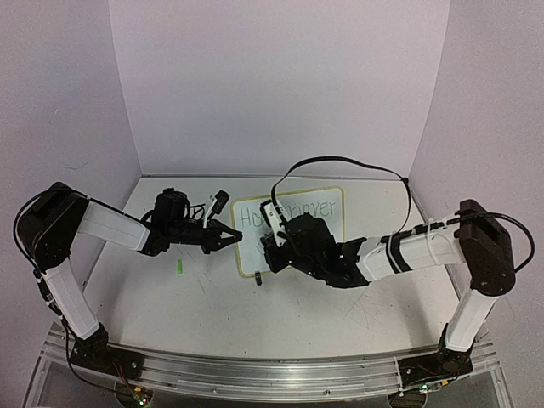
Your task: Write a sentence on the whiteboard
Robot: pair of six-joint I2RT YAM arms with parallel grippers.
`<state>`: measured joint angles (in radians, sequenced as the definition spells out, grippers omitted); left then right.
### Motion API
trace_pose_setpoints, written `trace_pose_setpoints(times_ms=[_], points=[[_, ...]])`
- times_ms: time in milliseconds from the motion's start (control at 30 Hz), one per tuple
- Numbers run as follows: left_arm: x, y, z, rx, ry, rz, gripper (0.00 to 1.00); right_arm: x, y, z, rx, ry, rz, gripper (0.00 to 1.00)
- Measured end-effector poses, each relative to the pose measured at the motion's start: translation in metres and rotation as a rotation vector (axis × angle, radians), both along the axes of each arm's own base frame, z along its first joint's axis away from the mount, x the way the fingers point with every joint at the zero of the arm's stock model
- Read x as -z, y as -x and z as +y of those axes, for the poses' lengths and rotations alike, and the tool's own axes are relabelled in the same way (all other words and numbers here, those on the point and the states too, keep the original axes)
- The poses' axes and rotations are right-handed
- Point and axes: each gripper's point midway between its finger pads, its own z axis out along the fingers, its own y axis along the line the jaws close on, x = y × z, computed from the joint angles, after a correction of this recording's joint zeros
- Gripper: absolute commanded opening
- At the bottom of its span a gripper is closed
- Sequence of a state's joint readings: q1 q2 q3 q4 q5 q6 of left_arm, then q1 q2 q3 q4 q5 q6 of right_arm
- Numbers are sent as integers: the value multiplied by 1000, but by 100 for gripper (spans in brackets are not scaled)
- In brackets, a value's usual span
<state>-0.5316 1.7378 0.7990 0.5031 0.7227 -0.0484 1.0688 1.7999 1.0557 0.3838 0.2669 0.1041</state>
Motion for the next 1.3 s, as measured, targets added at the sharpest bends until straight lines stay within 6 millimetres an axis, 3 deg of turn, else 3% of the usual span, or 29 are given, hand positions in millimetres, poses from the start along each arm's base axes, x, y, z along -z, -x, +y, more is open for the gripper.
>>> trace_pose_setpoints(times_ms=[333, 733, 1300], points=[[0, 0, 0, 2, -5, 2, 0, -15, -6, 14, 12, -26, -45, 0], [0, 0, -1, 5, -6, 0, 0, -13, -14, 4, 92, -15, -58, 0], [0, -1, -1, -3, -10, -2, 0, -5, -13, 10, 83, -3, -52, 0]])
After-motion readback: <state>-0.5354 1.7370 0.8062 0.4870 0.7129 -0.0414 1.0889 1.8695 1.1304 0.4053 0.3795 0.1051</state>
